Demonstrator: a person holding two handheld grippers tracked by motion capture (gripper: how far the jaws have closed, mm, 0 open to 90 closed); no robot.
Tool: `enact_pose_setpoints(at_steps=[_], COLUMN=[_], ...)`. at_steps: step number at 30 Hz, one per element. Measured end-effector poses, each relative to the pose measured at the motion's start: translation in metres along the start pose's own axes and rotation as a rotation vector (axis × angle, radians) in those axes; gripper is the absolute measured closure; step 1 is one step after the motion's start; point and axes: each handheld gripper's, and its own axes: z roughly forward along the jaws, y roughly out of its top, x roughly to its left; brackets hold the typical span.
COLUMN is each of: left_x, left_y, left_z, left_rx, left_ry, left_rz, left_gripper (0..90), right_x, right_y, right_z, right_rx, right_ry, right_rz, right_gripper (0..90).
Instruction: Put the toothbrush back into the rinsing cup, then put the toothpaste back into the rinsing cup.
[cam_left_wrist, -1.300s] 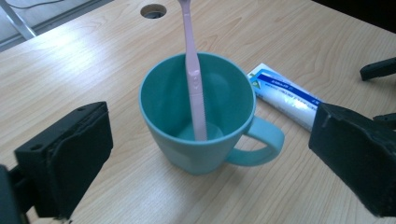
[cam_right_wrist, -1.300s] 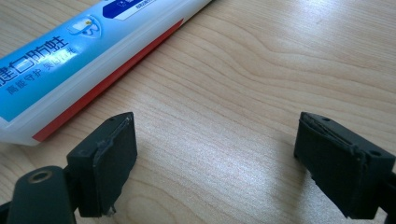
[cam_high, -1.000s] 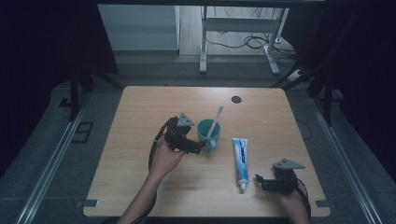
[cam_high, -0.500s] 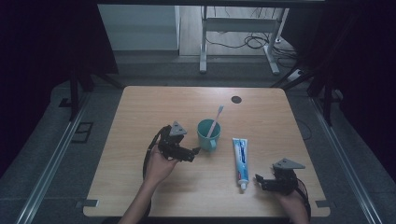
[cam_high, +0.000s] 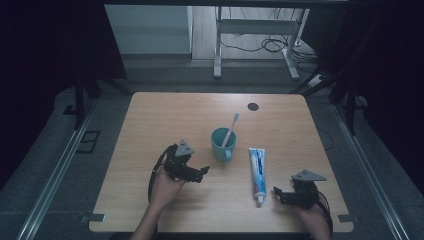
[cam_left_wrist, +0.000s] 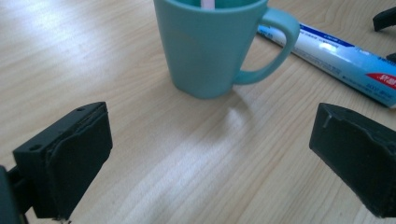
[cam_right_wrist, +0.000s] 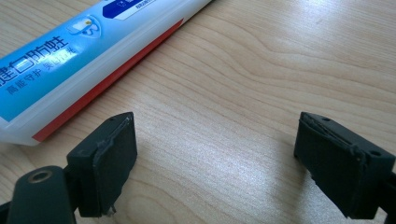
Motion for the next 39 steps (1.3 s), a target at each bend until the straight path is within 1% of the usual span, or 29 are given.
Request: enact_pose_setpoints(at_steps=[6,12,15,17,21,27,29,30,31,36,39], left_x=[-0.001,-0.002,-0.002,-0.002,-0.002,-0.004,-0.004,-0.003,-0.003,-0.002,-0.002], left_y=[-0.014,-0.031,-0.041,-0.048,-0.059,-0.066,-0.069,-0.070,-0.070,-0.070,-0.070], left_z=[-0.002,-0.003,-0.002,-0.001,0.003,0.008,0.011,0.012,0.013,0.014,0.014], left_rx=[-0.002,0.011,0.016,0.022,0.051,0.105,0.131,0.144,0.167,0.171,0.172], left_ry=[0.002,0.013,0.013,0.016,0.030,0.063,0.067,0.066,0.065,0.067,0.069], left_rz=[-0.018,-0.022,-0.040,-0.049,-0.051,-0.026,-0.021,-0.025,-0.025,-0.033,-0.040], left_gripper=[0.0,0.0,0.0,0.0,0.0,0.0,0.0,0.0,0.0,0.0,0.0], right_x=[0.000,0.000,0.000,0.000,0.000,0.000,0.000,0.000,0.000,0.000,-0.001], right_y=[0.000,0.000,0.000,0.000,0.000,0.000,0.000,0.000,0.000,0.000,0.000], right_z=[0.000,0.000,0.000,0.000,0.000,0.000,0.000,0.000,0.000,0.000,-0.001], right_rx=[0.000,0.000,0.000,0.000,-0.001,-0.001,-0.001,-0.001,-0.001,-0.002,-0.006], right_ry=[0.000,0.000,0.000,0.000,0.000,0.000,0.000,0.000,0.000,-0.001,-0.001], right_rz=[0.001,0.001,0.001,0.001,-0.001,-0.001,-0.001,-0.002,-0.001,0.003,0.002], right_gripper=[12.9,12.9,12.9,12.9,12.9,12.9,12.9,12.9,13.0,13.9,17.3])
